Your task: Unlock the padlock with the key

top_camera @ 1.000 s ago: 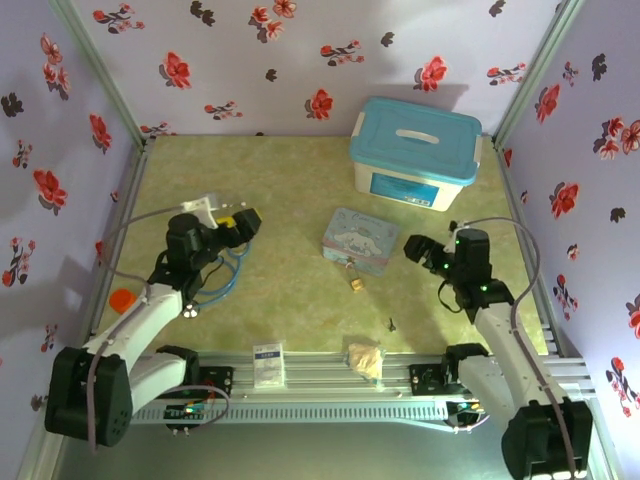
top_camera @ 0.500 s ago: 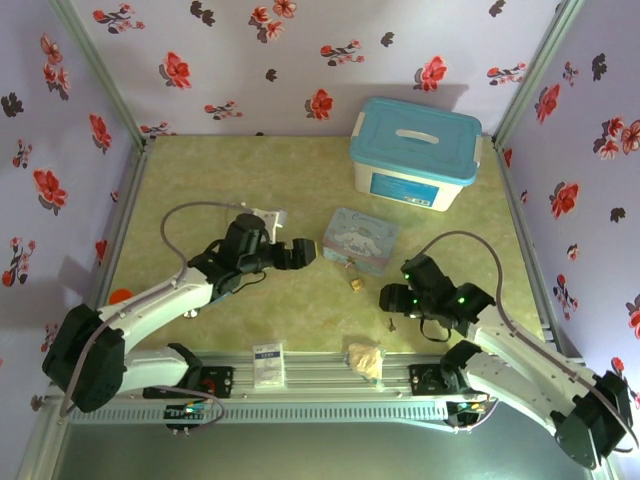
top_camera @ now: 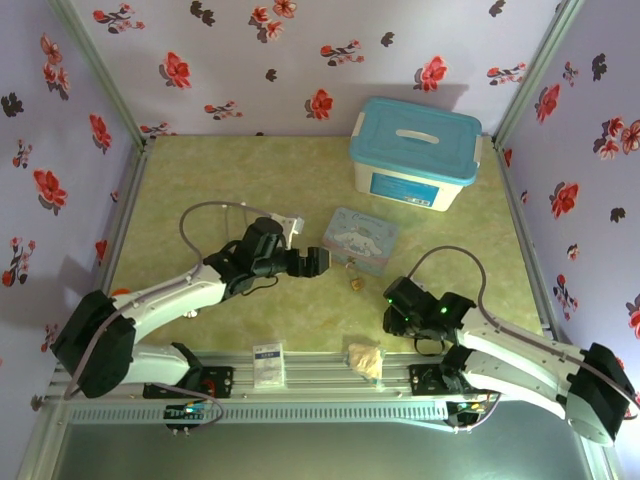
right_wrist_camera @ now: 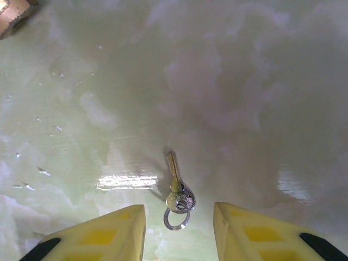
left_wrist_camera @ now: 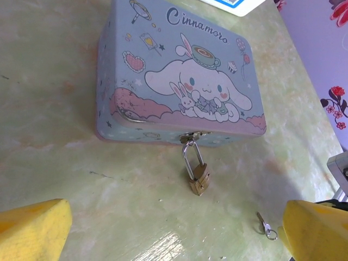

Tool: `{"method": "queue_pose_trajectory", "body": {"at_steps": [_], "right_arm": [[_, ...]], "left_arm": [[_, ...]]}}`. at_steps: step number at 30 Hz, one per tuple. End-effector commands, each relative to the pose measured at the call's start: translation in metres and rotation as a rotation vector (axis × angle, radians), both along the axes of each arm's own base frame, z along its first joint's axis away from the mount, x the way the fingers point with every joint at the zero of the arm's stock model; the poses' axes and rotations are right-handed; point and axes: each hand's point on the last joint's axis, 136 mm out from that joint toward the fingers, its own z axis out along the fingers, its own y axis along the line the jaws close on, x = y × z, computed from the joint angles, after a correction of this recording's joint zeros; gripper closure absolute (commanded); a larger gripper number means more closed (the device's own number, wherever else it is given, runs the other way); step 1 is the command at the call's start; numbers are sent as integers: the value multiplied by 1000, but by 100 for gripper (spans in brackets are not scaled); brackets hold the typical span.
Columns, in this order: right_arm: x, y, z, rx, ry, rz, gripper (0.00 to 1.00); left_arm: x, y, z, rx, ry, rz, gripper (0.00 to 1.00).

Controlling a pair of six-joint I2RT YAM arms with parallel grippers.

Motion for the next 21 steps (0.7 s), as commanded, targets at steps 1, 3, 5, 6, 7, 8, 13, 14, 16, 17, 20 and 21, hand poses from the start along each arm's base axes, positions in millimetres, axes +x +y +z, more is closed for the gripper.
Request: {"method": "queue_pose_trajectory", "body": {"at_steps": [1,3,5,6,7,8,13,14,16,17,20,21], "right_arm": [[4,2,-6,3,-17,-29,67],[4,4,-8,2,-14,-26,71],[2,4,-12,-6,-6,-22,71],[1,4,-14,-13,-1,-21,72],[0,3,-16,-23,6,-18,72],[-2,3,-17,-30,8,-15,72],[-6,-3,-18,-71,17,-10,76],[-7,-3,-18,-77,19,-7,77],[-9,-4,-19,-85,23,-3,77],[-10,-4,-21,-89,27,-2,77],[-11,-5,-24,-96,33,-5,77],[-11,-6,-26,-102,35,-5,77]], "left_arm": [[6,-9,11,-26,-25,3,0],[6,-10,10,-28,-22,5,0],[7,-11,8,-27,-16,6,0],[7,-12,7,-28,-12,7,0],[7,-12,6,-28,-10,6,0],[7,-12,5,-28,-7,8,0],[7,-15,5,-28,-3,6,0],[7,-16,4,-27,-2,5,0],[7,-16,4,-28,0,7,0],[7,-17,5,-30,-1,6,0],[7,-17,4,-30,0,4,0],[7,-17,5,-31,-1,4,0]]}}
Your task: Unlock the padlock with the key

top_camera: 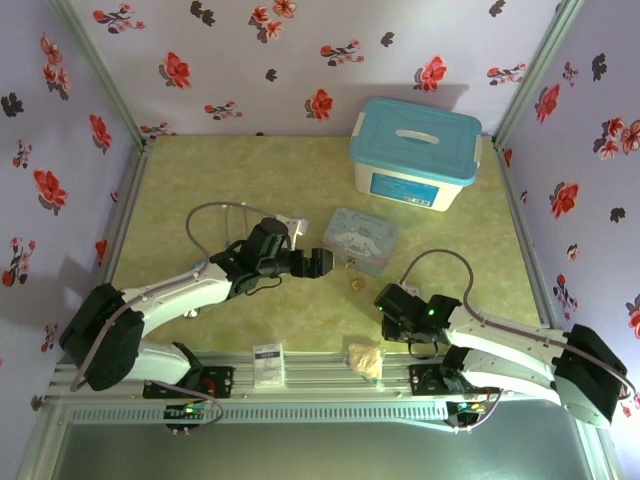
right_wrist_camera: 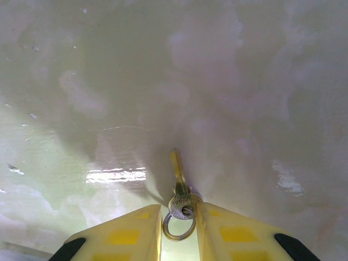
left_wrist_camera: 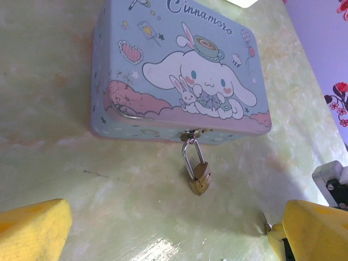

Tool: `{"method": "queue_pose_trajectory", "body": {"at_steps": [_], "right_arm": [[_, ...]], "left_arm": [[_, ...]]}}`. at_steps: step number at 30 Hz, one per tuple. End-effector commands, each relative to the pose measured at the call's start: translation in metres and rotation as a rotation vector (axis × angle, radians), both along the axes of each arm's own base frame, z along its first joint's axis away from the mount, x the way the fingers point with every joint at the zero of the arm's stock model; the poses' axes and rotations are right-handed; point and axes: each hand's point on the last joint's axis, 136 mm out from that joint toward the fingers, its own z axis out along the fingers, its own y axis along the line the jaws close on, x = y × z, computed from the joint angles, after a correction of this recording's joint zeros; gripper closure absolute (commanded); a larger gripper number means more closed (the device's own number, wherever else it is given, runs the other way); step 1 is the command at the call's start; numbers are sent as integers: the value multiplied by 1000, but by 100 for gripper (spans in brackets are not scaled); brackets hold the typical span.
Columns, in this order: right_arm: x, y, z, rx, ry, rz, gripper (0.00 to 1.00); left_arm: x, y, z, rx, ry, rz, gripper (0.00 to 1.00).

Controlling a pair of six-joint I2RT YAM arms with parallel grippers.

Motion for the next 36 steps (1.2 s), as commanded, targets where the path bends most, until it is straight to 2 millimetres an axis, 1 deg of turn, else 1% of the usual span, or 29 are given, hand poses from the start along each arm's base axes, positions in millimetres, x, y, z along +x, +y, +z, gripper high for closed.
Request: {"method": "queue_pose_trajectory", "body": {"at_steps": [1,5,10,12,13,15,18,21,24,27,30,32,36], "right_arm": [[-3,-13,-9,-59,2,-24,78],[0,-14,-11,-68,-13,-35,80],[3,-12,-13,-49,-31,-34,86],[2,-9,-14,-34,-29,-28,90],[3,-9,-15,-31,-31,-28,93],[4,-8,-12,-27,-39,-25,98],[7,-6,-3,-6,-71,-12,100],[12,3,11,48,-110,21,100],[17,15,29,91,-156,89,100],[23,36,52,160,-217,196,100],[29,58,75,239,-295,308,100],[30,75,92,302,-340,385,100],[30,104,120,414,-418,512,100]], "left_arm": [[6,-9,12,-33,-22,6,0],[6,-9,10,-30,-16,8,0],[6,-9,9,-29,-16,8,0],[5,-9,8,-26,-15,7,0],[6,-9,8,-24,-17,6,0],[6,-8,7,-21,-19,6,0],[6,-9,8,-28,-21,8,0],[6,-10,11,-46,-30,6,0],[4,-9,21,-82,-64,-3,1],[0,-6,38,-141,-118,-8,1],[-5,-3,54,-232,-132,-21,2],[-10,-2,62,-303,-116,-49,4],[-21,-2,69,-399,-94,-105,8]]}}
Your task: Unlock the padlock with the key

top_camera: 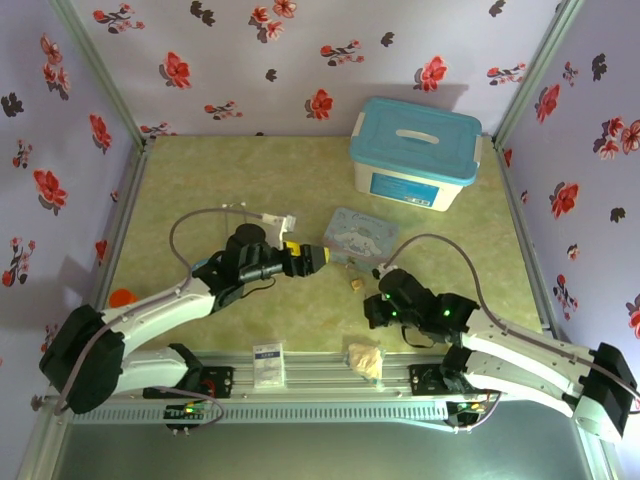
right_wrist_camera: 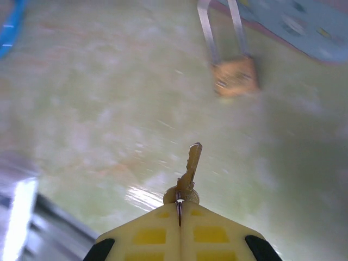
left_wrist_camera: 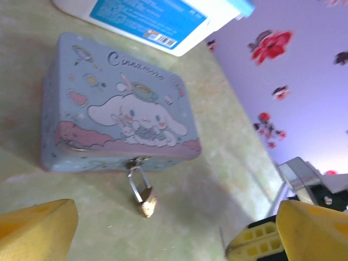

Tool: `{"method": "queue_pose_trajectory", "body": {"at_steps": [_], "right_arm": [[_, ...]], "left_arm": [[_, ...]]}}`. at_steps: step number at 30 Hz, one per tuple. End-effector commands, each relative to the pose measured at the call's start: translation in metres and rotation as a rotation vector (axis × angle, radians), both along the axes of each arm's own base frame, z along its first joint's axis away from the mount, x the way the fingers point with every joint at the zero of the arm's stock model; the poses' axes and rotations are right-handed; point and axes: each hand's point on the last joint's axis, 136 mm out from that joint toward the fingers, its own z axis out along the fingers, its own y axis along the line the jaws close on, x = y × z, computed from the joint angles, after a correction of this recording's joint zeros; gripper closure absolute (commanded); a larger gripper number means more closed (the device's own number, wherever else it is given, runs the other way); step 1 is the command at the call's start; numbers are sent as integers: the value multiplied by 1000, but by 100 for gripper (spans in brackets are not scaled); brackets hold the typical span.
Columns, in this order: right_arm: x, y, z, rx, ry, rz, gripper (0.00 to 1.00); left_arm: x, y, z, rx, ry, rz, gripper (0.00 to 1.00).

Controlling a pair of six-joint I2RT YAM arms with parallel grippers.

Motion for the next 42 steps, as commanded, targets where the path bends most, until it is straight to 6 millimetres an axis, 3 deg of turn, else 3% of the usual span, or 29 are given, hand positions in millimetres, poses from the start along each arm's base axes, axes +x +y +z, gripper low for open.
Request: {"method": "queue_pose_trajectory", "body": {"at_steps": [1,6,12,15,18,27,30,36,42], "right_arm": [[0,37,42,135,-126,187,100],[-3,57,65,236,-201,284,100],[-2,63,73,260,-243,319,100],[-2,64,72,248,-244,324,100],[1,63,70,237,-240,314,100],[9,60,63,212,-251,266,100],[12,60,62,192,-259,259,100],[15,61,59,182,-258,257,100],[18,61,60,192,-274,237,100]], "left_arm": [[-15,-6,19,-132,-9,-90,9],[-22,-9,13,-153,29,-124,18],[-30,-24,2,-177,98,-188,30],[-36,-35,2,-232,124,-241,35],[-39,-43,-4,-245,162,-274,46],[-49,-48,-30,-152,239,-292,55],[-55,-51,-32,-140,235,-312,59],[-61,-53,-30,-131,217,-330,56],[-62,-53,-34,-108,222,-335,74]]}}
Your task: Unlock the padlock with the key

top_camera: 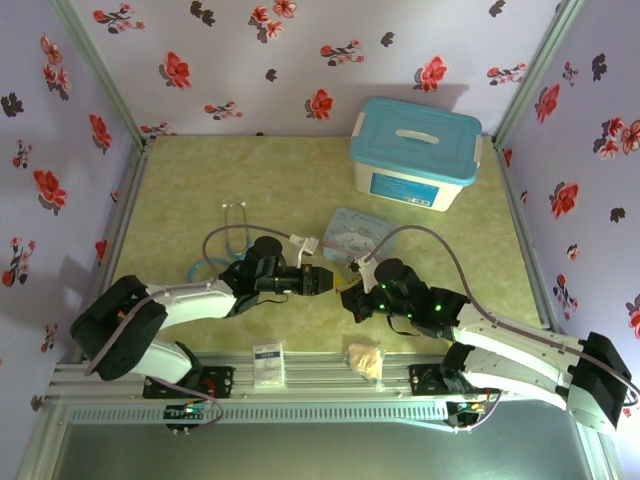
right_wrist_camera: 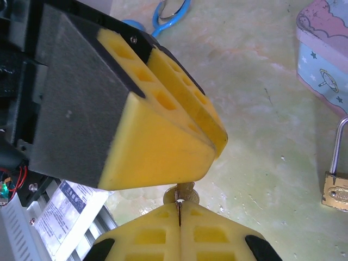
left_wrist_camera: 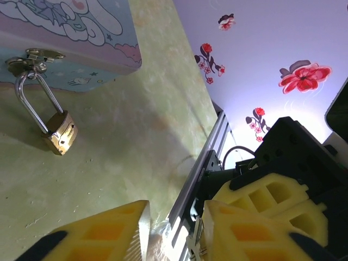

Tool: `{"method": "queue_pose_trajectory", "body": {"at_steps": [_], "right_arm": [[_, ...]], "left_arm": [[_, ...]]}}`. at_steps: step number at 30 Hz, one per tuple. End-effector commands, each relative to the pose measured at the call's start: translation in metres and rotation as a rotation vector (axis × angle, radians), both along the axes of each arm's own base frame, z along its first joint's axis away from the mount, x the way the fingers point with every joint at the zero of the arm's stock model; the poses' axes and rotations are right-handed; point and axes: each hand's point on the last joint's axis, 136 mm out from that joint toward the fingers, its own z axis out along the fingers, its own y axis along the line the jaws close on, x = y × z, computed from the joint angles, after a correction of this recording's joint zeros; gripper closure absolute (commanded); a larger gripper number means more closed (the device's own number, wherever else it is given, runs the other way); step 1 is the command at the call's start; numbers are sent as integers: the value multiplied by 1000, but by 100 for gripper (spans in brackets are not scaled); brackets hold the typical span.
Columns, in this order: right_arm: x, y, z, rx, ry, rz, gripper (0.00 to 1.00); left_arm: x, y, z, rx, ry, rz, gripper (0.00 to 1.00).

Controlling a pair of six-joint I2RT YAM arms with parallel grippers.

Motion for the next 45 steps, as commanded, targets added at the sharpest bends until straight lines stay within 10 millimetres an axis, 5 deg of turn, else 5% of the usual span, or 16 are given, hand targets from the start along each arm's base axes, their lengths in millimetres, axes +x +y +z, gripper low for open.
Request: {"method": "queue_pose_trajectory", "body": {"at_steps": [1,8,9,13,20,26,32,45], "right_arm": [[8,6,19,45,-61,-15,100],[10,4,16,37,-65,-25,98],[10,3,15,34,-68,-31,93],[18,-7,21,51,-94,-103,42],[34,-12,57,285,-122,-174,21],[56,-3,106,598,-118,-141,15],[57,20,122,625,-117,-32,12],[57,35,143,723,-142,48,21]], "left_arm": [[-3,-5,9,-9,-33,-36,76],[-4,-4,17,-20,-57,-37,100],[-3,-3,18,-18,-63,-31,100],[4,2,26,-15,-106,19,100],[28,27,63,-63,-231,176,100],[42,53,110,-170,-363,294,100],[44,68,143,-236,-451,348,100],[45,67,151,-321,-442,357,100]]}}
